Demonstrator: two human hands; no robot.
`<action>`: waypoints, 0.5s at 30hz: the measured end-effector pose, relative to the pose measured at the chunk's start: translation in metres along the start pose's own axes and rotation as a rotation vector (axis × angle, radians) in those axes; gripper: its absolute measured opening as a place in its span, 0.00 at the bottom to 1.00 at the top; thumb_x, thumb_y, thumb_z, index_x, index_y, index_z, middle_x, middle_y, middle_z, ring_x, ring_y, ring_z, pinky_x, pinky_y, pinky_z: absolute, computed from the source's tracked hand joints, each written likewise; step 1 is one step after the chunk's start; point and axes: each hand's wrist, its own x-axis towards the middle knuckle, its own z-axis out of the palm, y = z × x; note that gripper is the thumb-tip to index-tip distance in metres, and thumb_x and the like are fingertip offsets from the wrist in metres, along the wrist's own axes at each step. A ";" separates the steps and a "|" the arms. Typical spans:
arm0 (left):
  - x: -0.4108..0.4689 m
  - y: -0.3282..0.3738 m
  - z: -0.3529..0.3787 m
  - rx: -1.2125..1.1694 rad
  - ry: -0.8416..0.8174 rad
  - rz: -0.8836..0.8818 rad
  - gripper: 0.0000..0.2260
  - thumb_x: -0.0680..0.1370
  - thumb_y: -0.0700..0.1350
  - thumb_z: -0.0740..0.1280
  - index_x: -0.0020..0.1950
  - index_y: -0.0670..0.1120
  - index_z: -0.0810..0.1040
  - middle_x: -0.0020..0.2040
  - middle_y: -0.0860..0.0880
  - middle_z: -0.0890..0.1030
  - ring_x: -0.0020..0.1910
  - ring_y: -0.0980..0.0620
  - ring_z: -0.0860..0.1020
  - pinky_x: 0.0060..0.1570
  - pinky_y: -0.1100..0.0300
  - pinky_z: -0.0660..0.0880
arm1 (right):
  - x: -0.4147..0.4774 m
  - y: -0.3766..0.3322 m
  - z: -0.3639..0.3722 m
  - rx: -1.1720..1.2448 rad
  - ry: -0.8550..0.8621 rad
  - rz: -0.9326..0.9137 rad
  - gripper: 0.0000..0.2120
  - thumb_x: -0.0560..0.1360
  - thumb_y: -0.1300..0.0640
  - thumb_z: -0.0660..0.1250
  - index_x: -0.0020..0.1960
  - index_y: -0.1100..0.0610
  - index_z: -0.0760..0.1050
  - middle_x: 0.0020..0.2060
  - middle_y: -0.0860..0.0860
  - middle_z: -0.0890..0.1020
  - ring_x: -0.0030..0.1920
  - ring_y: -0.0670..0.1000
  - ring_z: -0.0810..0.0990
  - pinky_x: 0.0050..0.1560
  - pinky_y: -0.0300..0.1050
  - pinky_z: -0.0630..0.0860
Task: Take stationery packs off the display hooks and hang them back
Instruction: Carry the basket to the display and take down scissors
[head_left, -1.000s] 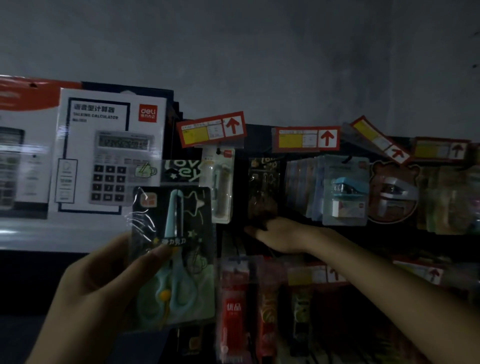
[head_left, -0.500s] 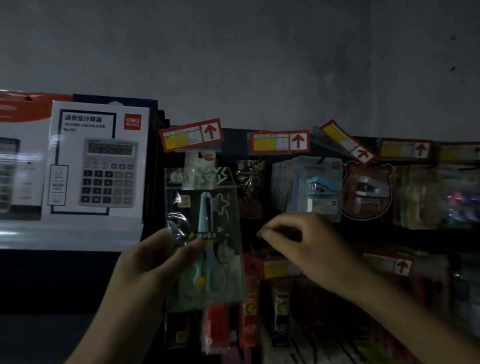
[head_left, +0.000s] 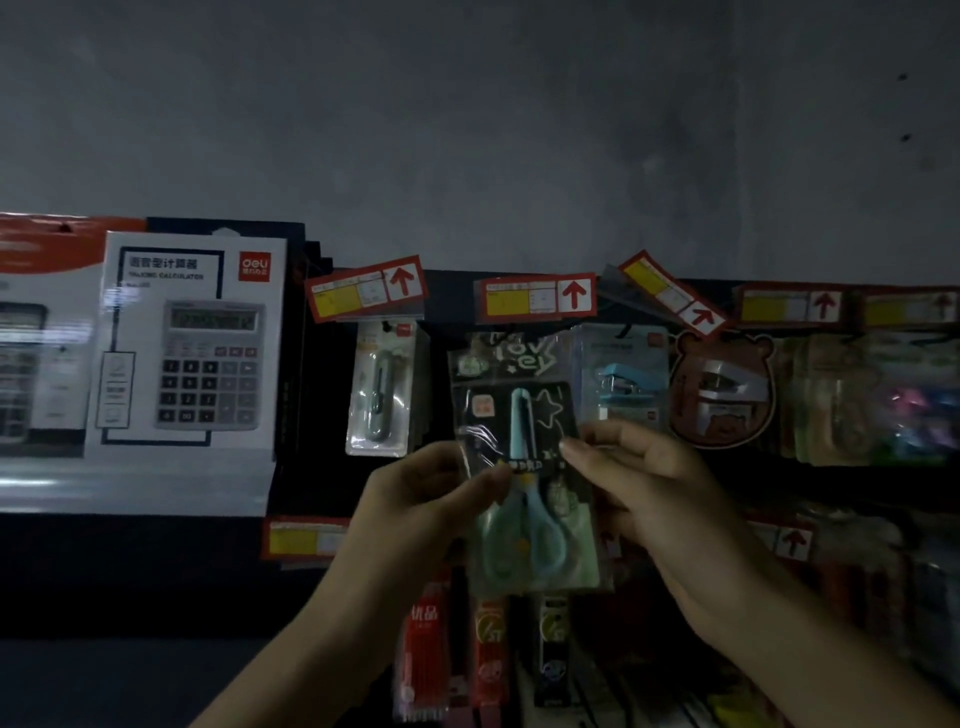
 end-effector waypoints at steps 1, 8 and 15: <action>0.003 0.001 -0.001 0.085 0.029 0.063 0.09 0.77 0.46 0.72 0.55 0.45 0.83 0.48 0.49 0.88 0.47 0.52 0.87 0.41 0.60 0.83 | 0.001 0.001 -0.003 0.004 0.029 0.006 0.03 0.76 0.52 0.74 0.48 0.49 0.85 0.47 0.50 0.88 0.52 0.53 0.87 0.62 0.61 0.79; 0.064 0.025 -0.009 1.065 0.346 0.762 0.15 0.79 0.48 0.70 0.66 0.50 0.77 0.52 0.55 0.84 0.44 0.57 0.83 0.39 0.59 0.82 | 0.010 0.004 -0.019 0.022 0.180 -0.012 0.05 0.77 0.56 0.73 0.52 0.54 0.84 0.44 0.48 0.89 0.48 0.49 0.87 0.49 0.47 0.81; 0.114 0.039 -0.010 1.421 0.381 0.890 0.26 0.82 0.47 0.68 0.79 0.48 0.65 0.60 0.44 0.80 0.41 0.47 0.81 0.35 0.49 0.81 | 0.026 0.006 -0.009 0.055 0.212 -0.036 0.03 0.78 0.60 0.72 0.47 0.55 0.84 0.40 0.50 0.88 0.43 0.50 0.88 0.46 0.47 0.84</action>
